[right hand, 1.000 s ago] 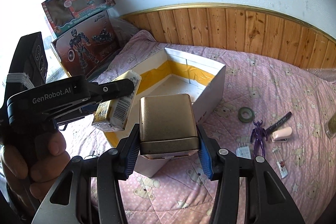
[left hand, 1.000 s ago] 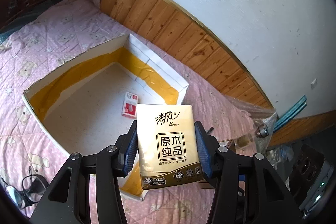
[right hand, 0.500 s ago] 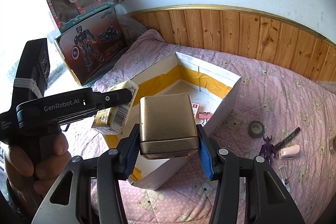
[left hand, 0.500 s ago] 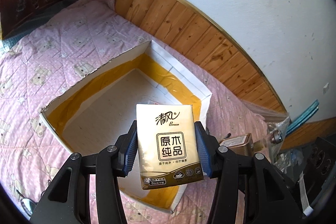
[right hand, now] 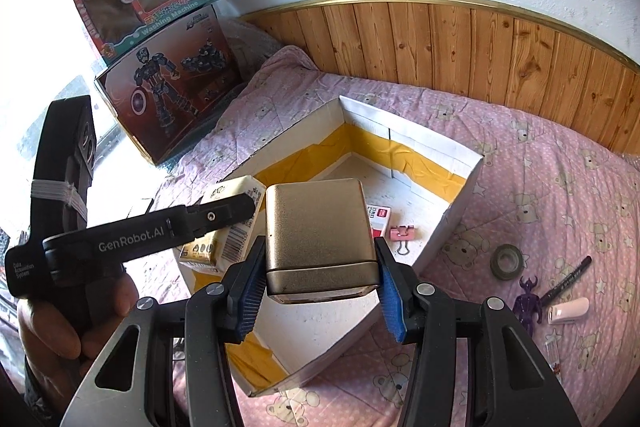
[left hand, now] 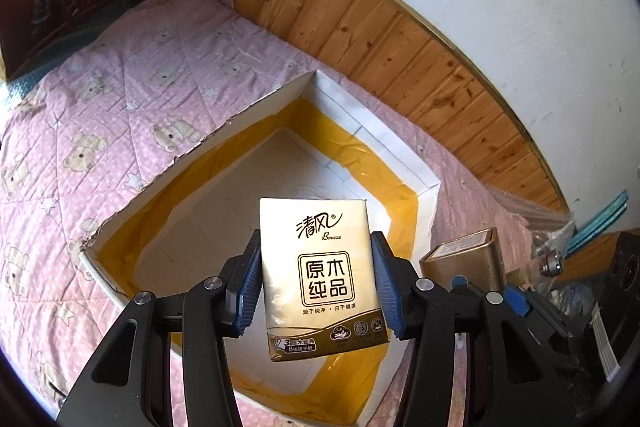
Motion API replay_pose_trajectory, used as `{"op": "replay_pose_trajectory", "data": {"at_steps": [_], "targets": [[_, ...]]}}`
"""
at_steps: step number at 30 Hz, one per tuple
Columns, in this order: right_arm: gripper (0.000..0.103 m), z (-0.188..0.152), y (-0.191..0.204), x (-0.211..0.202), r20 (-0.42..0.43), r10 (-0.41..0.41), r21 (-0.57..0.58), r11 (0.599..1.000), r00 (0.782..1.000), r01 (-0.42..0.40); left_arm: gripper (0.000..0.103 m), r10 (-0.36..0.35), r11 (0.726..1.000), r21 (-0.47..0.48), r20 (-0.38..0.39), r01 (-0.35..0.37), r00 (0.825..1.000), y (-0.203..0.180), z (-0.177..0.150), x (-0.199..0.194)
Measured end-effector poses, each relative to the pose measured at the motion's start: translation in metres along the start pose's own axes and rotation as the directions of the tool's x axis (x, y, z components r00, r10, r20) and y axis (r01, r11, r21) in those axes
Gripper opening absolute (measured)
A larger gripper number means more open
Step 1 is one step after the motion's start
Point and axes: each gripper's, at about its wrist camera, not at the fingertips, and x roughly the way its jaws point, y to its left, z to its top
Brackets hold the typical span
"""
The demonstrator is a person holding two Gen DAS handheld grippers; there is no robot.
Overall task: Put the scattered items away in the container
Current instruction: 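Carry the tissue pack with the left gripper while the right brings the gold cube over the box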
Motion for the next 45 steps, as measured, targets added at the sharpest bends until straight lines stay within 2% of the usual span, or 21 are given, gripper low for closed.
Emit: {"op": "replay_pose_trajectory", "data": {"at_steps": [7, 23, 28, 32, 40, 45], "targets": [[0.052, 0.018, -0.004, 0.016, -0.028, 0.009, 0.005, 1.000, 1.000, -0.009, 0.053, 0.027, 1.000, -0.013, -0.038, -0.027, 0.999, 0.007, 0.010, 0.018], [0.052, 0.068, -0.023, 0.073, -0.157, 0.057, 0.109, 0.993, 0.986, -0.040, 0.053, 0.101, 0.994, -0.037, -0.106, -0.105, 0.989, 0.018, 0.019, 0.048], [0.052, 0.077, -0.027, 0.099, -0.200, 0.064, 0.146, 0.989, 0.978, -0.035, 0.053, 0.088, 0.994, -0.055, -0.138, -0.096, 0.987, 0.020, 0.018, 0.056], [0.052, 0.087, -0.027, 0.118, -0.231, 0.060, 0.153, 0.988, 0.971, -0.024, 0.053, 0.097, 0.993, -0.058, -0.143, -0.106, 0.985, 0.019, 0.021, 0.060], [0.052, 0.103, -0.022, 0.159, -0.293, -0.014, 0.099, 0.994, 0.956, 0.045, 0.053, 0.135, 0.983, -0.097, -0.186, -0.155, 0.973, 0.033, 0.027, 0.078], [0.052, 0.106, -0.020, 0.181, -0.314, -0.032, 0.085, 0.994, 0.949, 0.062, 0.053, 0.153, 0.980, -0.098, -0.198, -0.175, 0.968, 0.033, 0.030, 0.083]]}}
